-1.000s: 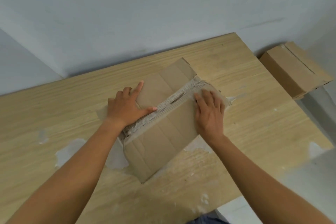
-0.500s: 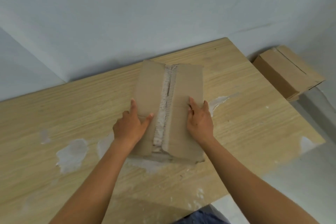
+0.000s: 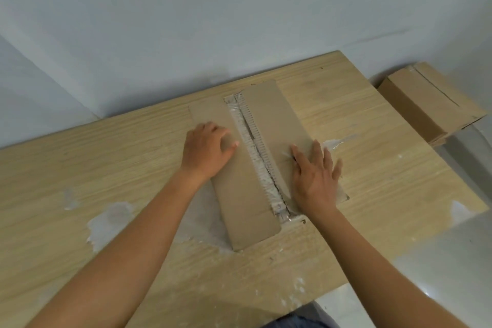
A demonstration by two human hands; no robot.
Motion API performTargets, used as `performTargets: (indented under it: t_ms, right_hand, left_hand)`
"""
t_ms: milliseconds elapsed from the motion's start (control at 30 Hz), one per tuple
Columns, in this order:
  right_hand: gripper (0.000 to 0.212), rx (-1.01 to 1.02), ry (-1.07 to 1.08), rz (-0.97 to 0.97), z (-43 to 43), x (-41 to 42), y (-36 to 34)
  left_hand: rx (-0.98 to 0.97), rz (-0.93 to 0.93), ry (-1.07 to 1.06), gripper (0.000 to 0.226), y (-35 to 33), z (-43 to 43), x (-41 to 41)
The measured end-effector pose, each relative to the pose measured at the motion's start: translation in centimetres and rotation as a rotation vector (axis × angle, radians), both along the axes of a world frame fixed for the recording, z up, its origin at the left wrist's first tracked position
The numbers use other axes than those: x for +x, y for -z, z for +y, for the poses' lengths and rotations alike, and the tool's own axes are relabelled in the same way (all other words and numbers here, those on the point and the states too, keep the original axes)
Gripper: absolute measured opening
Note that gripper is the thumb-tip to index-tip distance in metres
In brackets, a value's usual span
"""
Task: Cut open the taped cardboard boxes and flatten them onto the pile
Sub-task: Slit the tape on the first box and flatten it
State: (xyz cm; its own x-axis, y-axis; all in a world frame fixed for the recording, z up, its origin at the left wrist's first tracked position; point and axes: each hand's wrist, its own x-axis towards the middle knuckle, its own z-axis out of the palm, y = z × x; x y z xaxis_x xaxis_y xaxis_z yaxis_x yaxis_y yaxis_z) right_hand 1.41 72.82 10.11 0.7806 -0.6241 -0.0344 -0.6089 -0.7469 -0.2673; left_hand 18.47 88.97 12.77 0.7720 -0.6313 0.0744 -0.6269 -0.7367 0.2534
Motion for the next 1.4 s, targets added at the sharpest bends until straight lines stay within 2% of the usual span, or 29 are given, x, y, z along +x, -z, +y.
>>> performTargets:
  t_ms: [133,233,300,367,467,533,667,833,933,1000,1067,1133,1200,1233,1300,1400]
  right_hand:
    - [0.043,-0.037,-0.005,-0.09,0.6,-2.2,0.7]
    - [0.04,-0.054,-0.023,-0.107,0.2,-1.8,0.5]
    - [0.037,-0.07,-0.055,-0.115,-0.5,-1.5,0.6]
    - [0.039,-0.031,-0.101,-0.115,-1.9,-1.0,0.4]
    - [0.049,0.051,-0.209,-0.082,-4.6,0.7,-0.2]
    - [0.054,0.032,-0.261,-0.066,-6.4,2.4,-0.3]
    - [0.061,-0.004,-0.106,-0.1,-8.4,4.7,-0.6]
    - [0.042,0.126,-0.04,-0.218,-5.8,2.8,-1.2]
    - [0.042,0.131,-0.089,-0.167,-4.6,1.2,0.1]
    - [0.048,0.132,-0.135,-0.19,-5.2,1.1,0.7]
    - [0.041,0.281,-0.147,-0.292,-6.5,1.9,0.3]
    - [0.039,0.471,-0.109,-0.418,-8.5,2.3,-0.4]
    - [0.037,0.565,0.018,-0.521,-10.6,1.9,-1.3]
    - [0.036,0.589,0.087,-0.522,-11.4,1.4,-1.6]
    - [0.038,0.649,0.156,-0.408,-12.5,-0.1,-1.9]
    - [0.031,0.726,0.156,-0.242,-13.2,-2.4,-1.1]
  left_hand:
    - [0.109,-0.047,0.125,0.062,0.9,-2.6,5.5]
    - [0.183,0.052,0.098,0.073,1.0,-4.0,8.8]
    - [0.258,0.124,0.101,0.075,1.2,-4.2,9.6]
    - [0.255,0.099,0.079,0.074,1.5,-3.5,9.1]
    - [0.143,0.04,-0.08,0.07,2.1,-1.5,7.2]
    - [0.126,0.042,-0.232,0.066,2.3,-0.4,5.8]
    - [0.071,0.074,-0.481,0.065,2.5,1.3,2.4]
    - [0.012,0.09,-0.694,0.066,2.5,2.5,-1.7]
    - [0.041,0.122,-0.743,0.065,2.3,2.4,-4.6]
    - [0.07,0.123,-0.712,0.065,2.2,2.2,-6.0]
    - [0.096,0.105,-0.621,0.065,2.0,1.6,-7.0]
    - [0.091,0.093,-0.476,0.068,1.9,0.1,-8.3]
    - [0.069,0.081,-0.272,0.078,2.0,-2.3,-10.2]
    - [0.06,0.075,-0.166,0.081,2.1,-3.6,-11.3]
    - [0.049,0.051,-0.002,0.08,2.6,-6.1,-13.4]
    - [0.06,0.048,0.112,0.076,2.9,-8.9,-15.4]
